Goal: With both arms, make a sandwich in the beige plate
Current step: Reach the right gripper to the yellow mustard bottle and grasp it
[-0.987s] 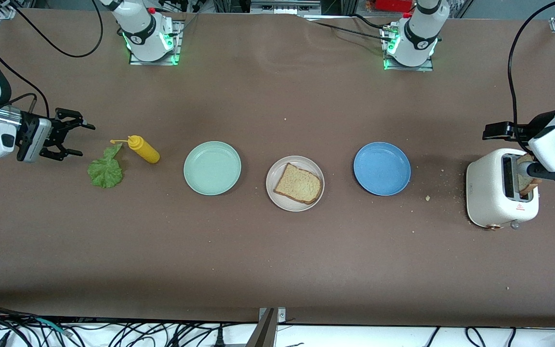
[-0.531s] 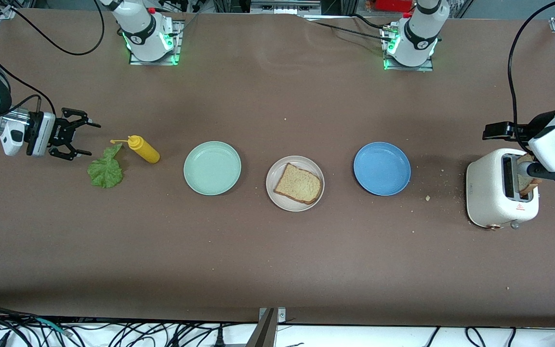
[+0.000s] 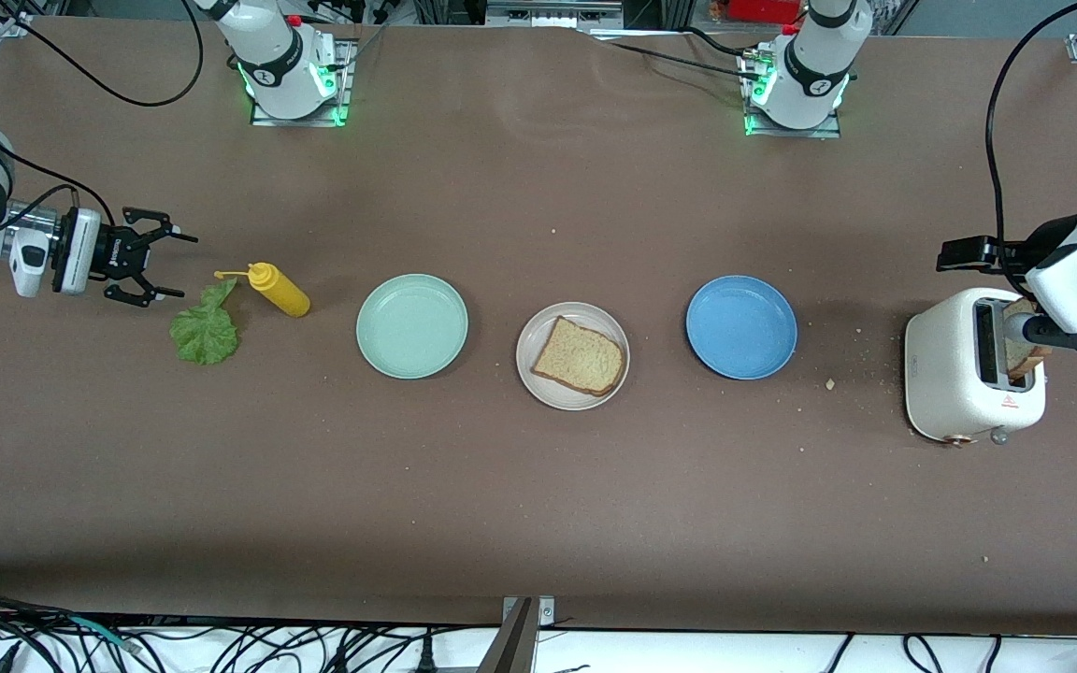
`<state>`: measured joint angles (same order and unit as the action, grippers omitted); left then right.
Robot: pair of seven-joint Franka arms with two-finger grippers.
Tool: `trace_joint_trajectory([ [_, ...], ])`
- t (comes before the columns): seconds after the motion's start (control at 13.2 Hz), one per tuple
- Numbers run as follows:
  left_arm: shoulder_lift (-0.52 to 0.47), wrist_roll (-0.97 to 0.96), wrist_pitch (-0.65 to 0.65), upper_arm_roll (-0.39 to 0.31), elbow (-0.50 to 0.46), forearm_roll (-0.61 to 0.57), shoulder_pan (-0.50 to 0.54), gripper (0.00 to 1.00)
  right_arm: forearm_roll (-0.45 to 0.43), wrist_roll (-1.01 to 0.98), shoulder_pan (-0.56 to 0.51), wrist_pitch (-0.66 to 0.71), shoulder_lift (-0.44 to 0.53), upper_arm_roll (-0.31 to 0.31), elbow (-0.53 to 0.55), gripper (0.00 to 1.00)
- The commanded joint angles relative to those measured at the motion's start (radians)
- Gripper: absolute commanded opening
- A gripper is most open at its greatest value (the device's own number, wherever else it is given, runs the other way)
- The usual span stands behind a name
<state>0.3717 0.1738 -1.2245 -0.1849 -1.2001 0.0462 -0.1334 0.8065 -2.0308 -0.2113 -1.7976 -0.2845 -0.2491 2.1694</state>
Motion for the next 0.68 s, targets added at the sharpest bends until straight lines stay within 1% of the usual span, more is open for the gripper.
trace_joint_trajectory([
  [0.0,-0.01,0.006,0.008,0.002,0.001,-0.039,-0.002,0.99,0.071,-0.098,-0.025,0.029,-0.059,0.004,-0.002,1.0],
  [0.15,-0.01,0.006,0.008,0.002,0.001,-0.039,-0.002,0.99,0.106,-0.155,-0.022,0.029,-0.074,0.008,0.0,1.0],
  [0.38,-0.01,0.006,0.008,0.002,0.001,-0.039,-0.002,0.99,0.154,-0.207,-0.016,0.049,-0.148,0.016,-0.005,1.0],
  [0.46,-0.01,0.006,0.008,0.002,0.001,-0.039,-0.002,0.99,0.181,-0.265,-0.014,0.047,-0.154,0.04,-0.002,0.99],
  [0.61,-0.01,0.006,0.008,0.002,0.001,-0.039,-0.002,0.99,0.2,-0.347,-0.014,0.047,-0.185,0.048,-0.006,0.99],
])
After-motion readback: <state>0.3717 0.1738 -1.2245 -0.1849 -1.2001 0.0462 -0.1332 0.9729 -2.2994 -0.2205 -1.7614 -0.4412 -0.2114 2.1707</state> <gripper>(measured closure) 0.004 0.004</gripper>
